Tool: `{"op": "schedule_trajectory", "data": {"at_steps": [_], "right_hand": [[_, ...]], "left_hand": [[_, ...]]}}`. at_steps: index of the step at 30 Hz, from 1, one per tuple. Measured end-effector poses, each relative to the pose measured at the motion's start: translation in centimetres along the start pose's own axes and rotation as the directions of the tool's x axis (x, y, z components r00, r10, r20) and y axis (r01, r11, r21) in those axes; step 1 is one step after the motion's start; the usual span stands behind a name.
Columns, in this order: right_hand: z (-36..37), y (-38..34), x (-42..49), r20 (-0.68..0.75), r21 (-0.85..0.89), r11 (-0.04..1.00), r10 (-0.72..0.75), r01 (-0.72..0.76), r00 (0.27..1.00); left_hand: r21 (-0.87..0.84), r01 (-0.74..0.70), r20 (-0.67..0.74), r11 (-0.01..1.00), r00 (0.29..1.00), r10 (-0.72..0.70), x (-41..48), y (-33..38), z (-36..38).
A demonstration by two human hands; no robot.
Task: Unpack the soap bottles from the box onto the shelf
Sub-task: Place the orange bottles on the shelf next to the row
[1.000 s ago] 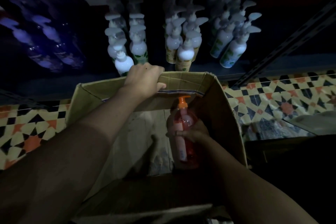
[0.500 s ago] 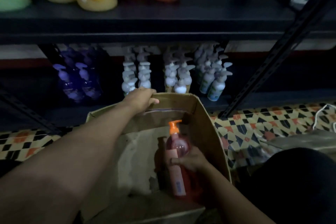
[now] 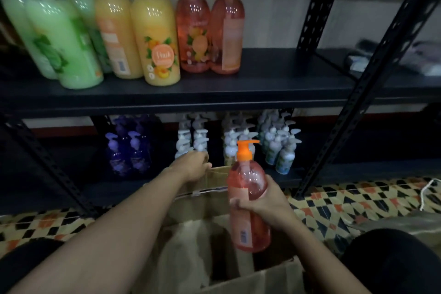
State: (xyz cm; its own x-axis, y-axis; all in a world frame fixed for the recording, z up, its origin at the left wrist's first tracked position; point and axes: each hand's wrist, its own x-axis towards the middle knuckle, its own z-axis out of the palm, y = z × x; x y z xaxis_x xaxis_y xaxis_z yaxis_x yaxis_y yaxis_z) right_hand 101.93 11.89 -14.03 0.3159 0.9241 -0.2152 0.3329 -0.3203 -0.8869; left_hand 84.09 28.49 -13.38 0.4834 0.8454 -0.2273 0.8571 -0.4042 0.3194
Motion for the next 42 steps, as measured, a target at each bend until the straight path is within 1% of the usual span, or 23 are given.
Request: {"op": "schedule_trajectory", "data": {"at_steps": [2,4,5,6,8,10,12,14,16,19,24,27,29,32,42], "right_hand": [[-1.3,-2.1,0.4,-0.032,0.013,0.998,-0.055,0.056,0.998],[-2.5,-4.8,0.8,-0.053,0.031,0.989,-0.141,0.143,0.989],[-2.9,-5.5,0.8,-0.069,0.042,0.983,-0.175,0.178,0.982],[-3.5,-7.2,1.3,-0.095,0.049,0.973,-0.221,0.226,0.971],[-4.3,-9.3,1.7,-0.121,0.067,0.956,-0.276,0.285,0.954],[-5.4,-11.9,2.5,-0.186,0.089,0.930,-0.335,0.355,0.924],[-6.4,-14.1,3.4,-0.238,0.079,0.908,-0.383,0.411,0.892],[-7.4,-16.3,4.2,-0.264,0.072,0.887,-0.425,0.457,0.866],[-8.3,-18.5,4.9,-0.284,0.068,0.864,-0.463,0.500,0.839],[-9.3,-20.9,6.0,-0.302,0.078,0.833,-0.503,0.547,0.810],[-10.0,-23.4,9.0,-0.388,0.068,0.809,-0.518,0.584,0.762],[-10.2,-24.3,11.4,-0.429,0.056,0.805,-0.515,0.591,0.742],[-10.3,-24.7,12.9,-0.440,0.046,0.812,-0.507,0.582,0.741],[-10.4,-25.2,14.9,-0.455,0.036,0.824,-0.491,0.566,0.743],[-10.9,-25.3,20.6,-0.543,0.001,0.866,-0.420,0.501,0.727]], "left_hand": [[-0.019,-0.024,-0.131,1.000,0.991,0.021,-0.5,1.4,-2.6],[0.037,-0.097,-0.319,0.995,0.942,0.104,-0.9,3.0,-5.6],[0.069,-0.134,-0.413,0.989,0.898,0.150,-1.2,3.7,-6.6],[0.109,-0.171,-0.513,0.979,0.834,0.202,-1.2,4.3,-8.5],[0.158,-0.210,-0.634,0.965,0.728,0.262,-1.4,5.3,-10.5],[0.201,-0.227,-0.709,0.953,0.638,0.301,-1.3,6.0,-12.6],[0.239,-0.226,-0.739,0.944,0.589,0.328,-0.9,6.5,-14.1],[0.238,-0.206,-0.744,0.949,0.589,0.314,-0.3,6.6,-15.0],[0.224,-0.180,-0.738,0.958,0.610,0.288,0.4,6.7,-15.6],[0.218,-0.127,-0.722,0.968,0.647,0.247,1.5,6.9,-16.2],[0.143,-0.060,-0.676,0.988,0.724,0.142,4.1,7.4,-16.1],[0.165,0.047,-0.623,0.985,0.779,0.067,5.5,7.4,-15.5],[0.193,0.117,-0.583,0.974,0.812,0.017,6.3,7.2,-15.1],[0.228,0.171,-0.573,0.958,0.819,-0.010,7.1,6.9,-14.6],[0.240,0.179,-0.564,0.954,0.826,-0.013,8.0,6.7,-14.5]]}}
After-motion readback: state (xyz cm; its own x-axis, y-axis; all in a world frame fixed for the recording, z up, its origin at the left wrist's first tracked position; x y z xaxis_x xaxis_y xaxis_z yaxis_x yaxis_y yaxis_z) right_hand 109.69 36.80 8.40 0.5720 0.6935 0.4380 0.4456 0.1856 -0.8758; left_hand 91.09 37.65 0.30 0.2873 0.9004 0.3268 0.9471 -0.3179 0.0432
